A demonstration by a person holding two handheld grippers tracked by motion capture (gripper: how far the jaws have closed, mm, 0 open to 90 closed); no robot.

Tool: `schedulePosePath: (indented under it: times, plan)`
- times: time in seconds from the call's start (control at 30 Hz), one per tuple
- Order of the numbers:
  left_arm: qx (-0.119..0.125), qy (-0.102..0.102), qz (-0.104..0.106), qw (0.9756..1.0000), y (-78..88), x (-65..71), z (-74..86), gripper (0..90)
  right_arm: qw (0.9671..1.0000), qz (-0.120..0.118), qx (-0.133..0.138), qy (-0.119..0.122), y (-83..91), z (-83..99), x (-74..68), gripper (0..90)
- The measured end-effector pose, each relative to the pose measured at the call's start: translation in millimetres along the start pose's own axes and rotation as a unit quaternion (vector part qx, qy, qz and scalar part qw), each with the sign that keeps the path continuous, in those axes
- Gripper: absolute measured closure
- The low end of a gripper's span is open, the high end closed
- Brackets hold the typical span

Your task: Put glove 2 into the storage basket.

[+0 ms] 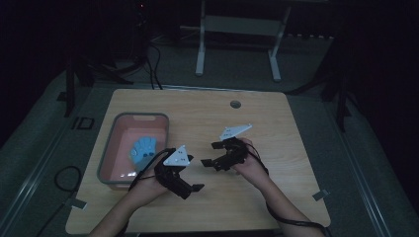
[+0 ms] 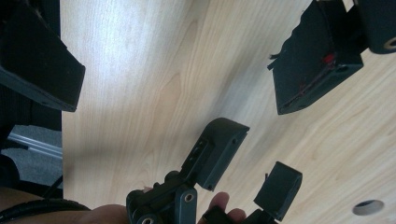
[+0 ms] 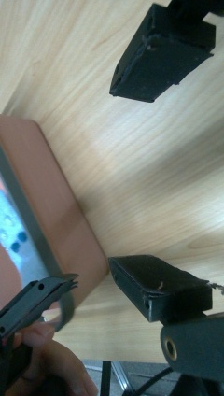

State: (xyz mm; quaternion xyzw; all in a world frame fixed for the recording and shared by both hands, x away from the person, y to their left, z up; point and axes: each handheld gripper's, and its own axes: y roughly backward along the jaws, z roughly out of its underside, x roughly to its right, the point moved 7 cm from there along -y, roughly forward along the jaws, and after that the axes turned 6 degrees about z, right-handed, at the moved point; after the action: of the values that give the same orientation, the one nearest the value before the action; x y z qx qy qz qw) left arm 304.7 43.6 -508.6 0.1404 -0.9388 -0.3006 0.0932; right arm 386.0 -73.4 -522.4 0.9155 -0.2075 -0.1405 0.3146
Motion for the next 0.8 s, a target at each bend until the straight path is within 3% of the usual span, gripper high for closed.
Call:
schedulePosePath:
  times: [0.27, 0.5, 0.8]
  plan:
    - [-0.002, -0.003, 0.018, 0.9998, -20.7, 7.5, 7.6, 2.7, 0.9999, 0.004, 0.0, -0.01, 11.0, 29.5, 7.1, 13.9]
    - [-0.014, -0.015, 0.04, 0.999, -49.0, 17.5, 17.9, 2.7, 0.9997, 0.015, -0.004, -0.018, 19.0, 55.7, 14.0, 14.0]
    - [-0.033, -0.03, 0.045, 0.998, -66.9, 23.8, 27.0, 2.7, 0.9994, 0.026, -0.009, -0.019, 22.5, 79.7, 17.1, 13.6]
